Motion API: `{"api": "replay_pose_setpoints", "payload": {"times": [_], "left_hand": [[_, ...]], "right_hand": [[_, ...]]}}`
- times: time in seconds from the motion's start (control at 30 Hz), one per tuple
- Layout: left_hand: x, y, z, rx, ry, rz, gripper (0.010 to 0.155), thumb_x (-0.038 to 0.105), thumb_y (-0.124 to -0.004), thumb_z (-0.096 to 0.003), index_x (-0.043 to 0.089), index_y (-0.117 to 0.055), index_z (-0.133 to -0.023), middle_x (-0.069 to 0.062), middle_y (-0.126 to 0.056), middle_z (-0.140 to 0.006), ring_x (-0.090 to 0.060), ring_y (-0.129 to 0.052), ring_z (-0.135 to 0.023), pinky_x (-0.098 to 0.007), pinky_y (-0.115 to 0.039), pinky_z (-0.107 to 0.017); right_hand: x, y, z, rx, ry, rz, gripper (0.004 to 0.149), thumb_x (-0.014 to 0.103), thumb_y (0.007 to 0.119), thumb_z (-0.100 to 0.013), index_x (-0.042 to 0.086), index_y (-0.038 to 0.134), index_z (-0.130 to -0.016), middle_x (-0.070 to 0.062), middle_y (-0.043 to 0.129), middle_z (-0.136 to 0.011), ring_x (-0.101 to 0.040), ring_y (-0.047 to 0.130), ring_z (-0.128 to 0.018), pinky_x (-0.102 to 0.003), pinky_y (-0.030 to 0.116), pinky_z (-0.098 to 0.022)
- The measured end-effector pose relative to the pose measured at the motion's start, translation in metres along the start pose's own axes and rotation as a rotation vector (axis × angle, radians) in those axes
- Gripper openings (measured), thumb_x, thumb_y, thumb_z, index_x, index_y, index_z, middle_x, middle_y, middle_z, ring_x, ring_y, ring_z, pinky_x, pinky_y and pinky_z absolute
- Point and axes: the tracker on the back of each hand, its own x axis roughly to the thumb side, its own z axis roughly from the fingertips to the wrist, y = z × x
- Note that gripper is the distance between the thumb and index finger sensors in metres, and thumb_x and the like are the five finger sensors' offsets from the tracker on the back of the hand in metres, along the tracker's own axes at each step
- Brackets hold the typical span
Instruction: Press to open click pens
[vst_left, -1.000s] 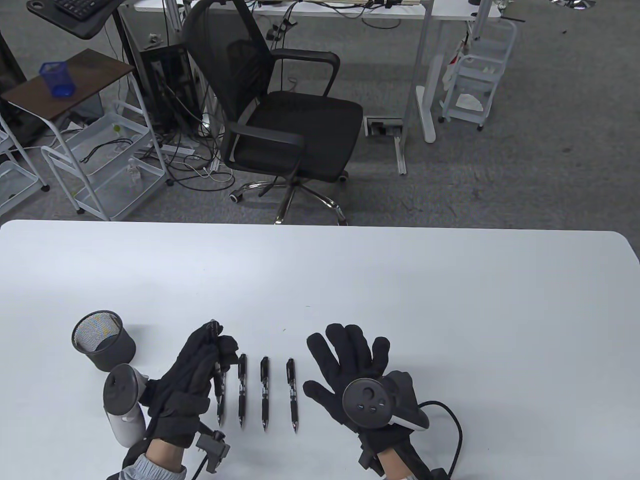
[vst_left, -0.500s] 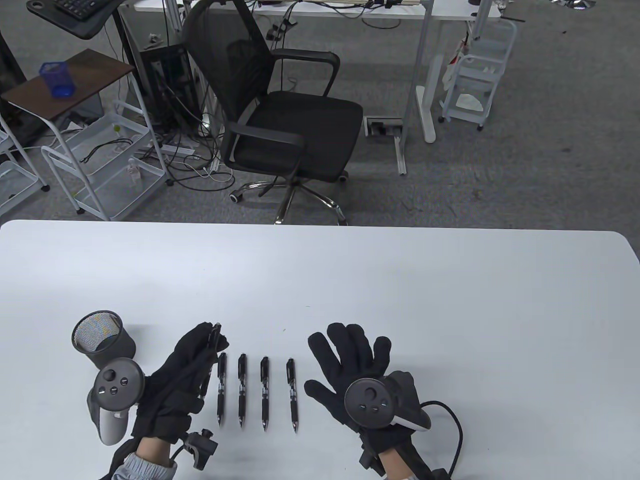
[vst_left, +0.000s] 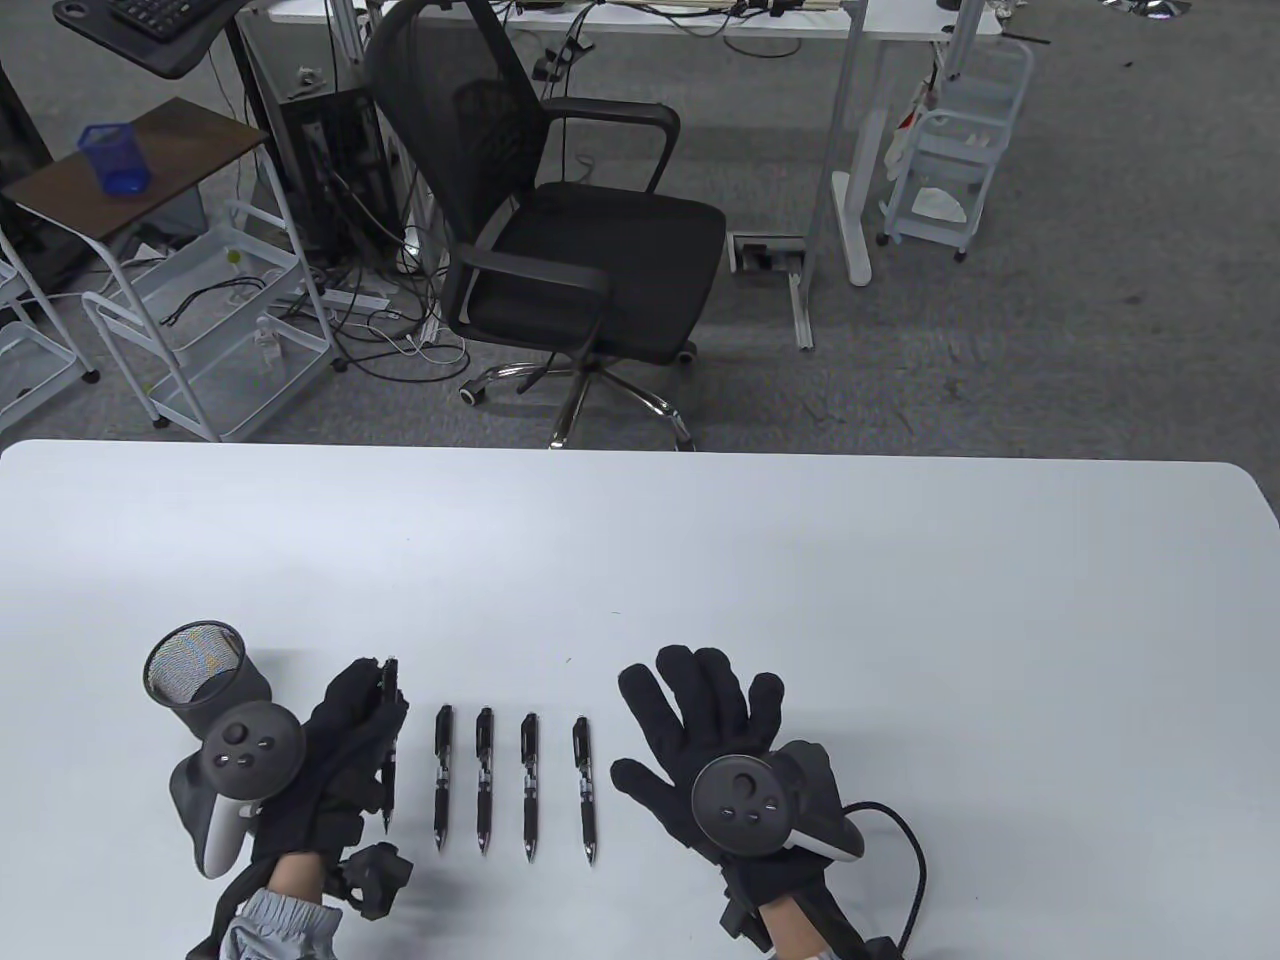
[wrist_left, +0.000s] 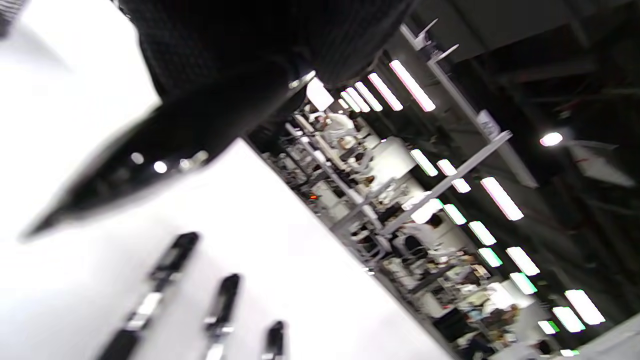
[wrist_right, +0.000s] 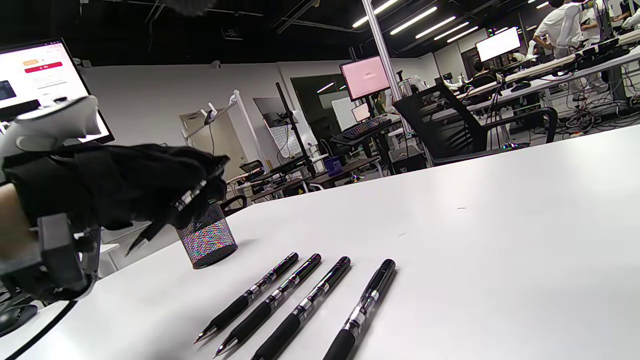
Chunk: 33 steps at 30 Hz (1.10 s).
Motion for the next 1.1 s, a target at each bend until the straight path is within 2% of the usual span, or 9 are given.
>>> {"api": "replay_pose_setpoints", "payload": {"times": [0.23, 0.47, 0.8, 1.1], "left_hand": [[-0.026, -0.018, -0.012, -0.031, 0.138, -0.215, 0.057, 0.028, -0.079, -0.0673, 0.006, -0.057, -0.115, -0.015, -0.087, -0.099, -0.028, -0.094, -0.075, -0.031, -0.094, -0.053], [-0.044, -0.039, -0.020, -0.128, 0.218, -0.229, 0.056, 0.028, -0.079, -0.0670, 0.006, -0.060, -0.114, -0.017, -0.088, -0.097, -0.027, -0.095, -0.074, -0.029, -0.095, -0.052], [-0.041, -0.052, -0.030, -0.140, 0.252, -0.330, 0.054, 0.031, -0.080, -0.0668, 0.007, -0.064, -0.112, -0.017, -0.084, -0.093, -0.021, -0.093, -0.072, -0.022, -0.095, -0.052], [-0.035, -0.055, -0.043, -0.184, 0.254, -0.428, 0.053, 0.034, -0.084, -0.0647, 0.010, -0.068, -0.109, -0.014, -0.087, -0.089, -0.018, -0.095, -0.068, -0.019, -0.096, -0.049]], "right_hand": [[-0.001, 0.000, 0.000, 0.005, 0.003, -0.003, 0.073, 0.049, 0.053, -0.068, 0.015, 0.021, -0.123, -0.028, 0.005, -0.123, -0.059, 0.007, -0.107, -0.081, 0.000, -0.060], [-0.002, -0.001, 0.000, 0.001, 0.004, -0.009, 0.073, 0.049, 0.053, -0.068, 0.014, 0.022, -0.123, -0.028, 0.005, -0.123, -0.059, 0.007, -0.107, -0.081, 0.000, -0.060], [-0.002, -0.001, 0.000, 0.004, 0.001, -0.011, 0.073, 0.049, 0.053, -0.068, 0.014, 0.022, -0.124, -0.028, 0.005, -0.123, -0.059, 0.007, -0.107, -0.081, 0.000, -0.060], [-0.003, -0.002, 0.000, 0.004, 0.008, -0.012, 0.073, 0.049, 0.053, -0.068, 0.014, 0.022, -0.124, -0.028, 0.005, -0.123, -0.059, 0.007, -0.107, -0.081, 0.000, -0.060]]}}
